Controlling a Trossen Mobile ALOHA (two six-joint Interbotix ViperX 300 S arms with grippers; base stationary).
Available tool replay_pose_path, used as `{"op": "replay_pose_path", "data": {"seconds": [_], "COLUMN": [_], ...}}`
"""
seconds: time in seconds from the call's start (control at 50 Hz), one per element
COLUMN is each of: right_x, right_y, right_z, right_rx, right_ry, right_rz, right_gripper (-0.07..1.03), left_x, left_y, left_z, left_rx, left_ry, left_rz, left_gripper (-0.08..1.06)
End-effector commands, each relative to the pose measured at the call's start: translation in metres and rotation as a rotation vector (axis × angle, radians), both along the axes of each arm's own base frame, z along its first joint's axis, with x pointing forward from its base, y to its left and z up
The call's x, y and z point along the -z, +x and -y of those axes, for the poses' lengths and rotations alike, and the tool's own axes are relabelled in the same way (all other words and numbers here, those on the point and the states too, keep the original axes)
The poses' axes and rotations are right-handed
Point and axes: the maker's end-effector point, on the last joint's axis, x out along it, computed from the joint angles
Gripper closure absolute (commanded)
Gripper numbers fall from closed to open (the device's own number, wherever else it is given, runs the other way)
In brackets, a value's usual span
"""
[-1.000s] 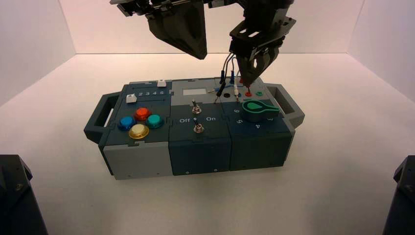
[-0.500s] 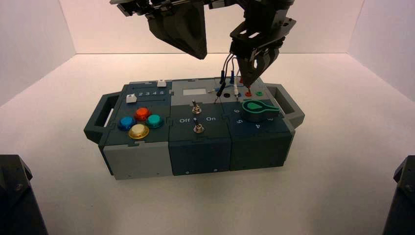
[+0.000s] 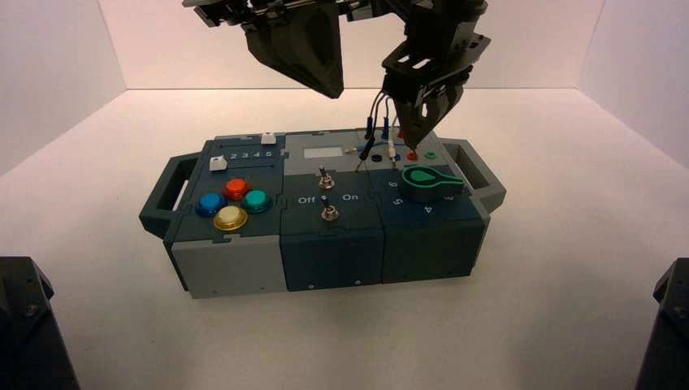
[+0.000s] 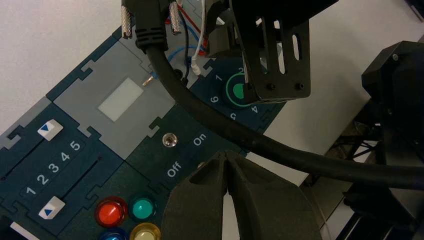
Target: Insert the red wire.
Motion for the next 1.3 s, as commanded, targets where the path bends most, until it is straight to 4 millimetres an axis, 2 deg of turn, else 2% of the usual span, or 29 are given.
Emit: {"op": "replay_pose_path", "data": {"seconds": [0.02, 0.72, 1.3], "right_x": [-0.01, -0.015, -0.011], "right_y": [0.009, 0.019, 0.023], "right_z": [-0.004, -0.005, -0.006], "right_rx": [0.002, 0.013, 0.018], "right_ry": [0.021, 0.039, 0.039], "right_rz": [0.032, 0.061, 0.061], "right_gripper": [0.99, 0.99, 0.99], "left_x": [-0.014, -0.014, -0.013], "left_y": [0.004, 0.004, 0.004], "left_z": [0.006, 0.006, 0.005], "left_rx": [0.002, 0.006, 0.011], "left_ry": [-0.035, -0.033, -0.027], "left_rz": [0.027, 0.031, 0.034], "left_gripper": [1.01, 1.01, 1.01]}}
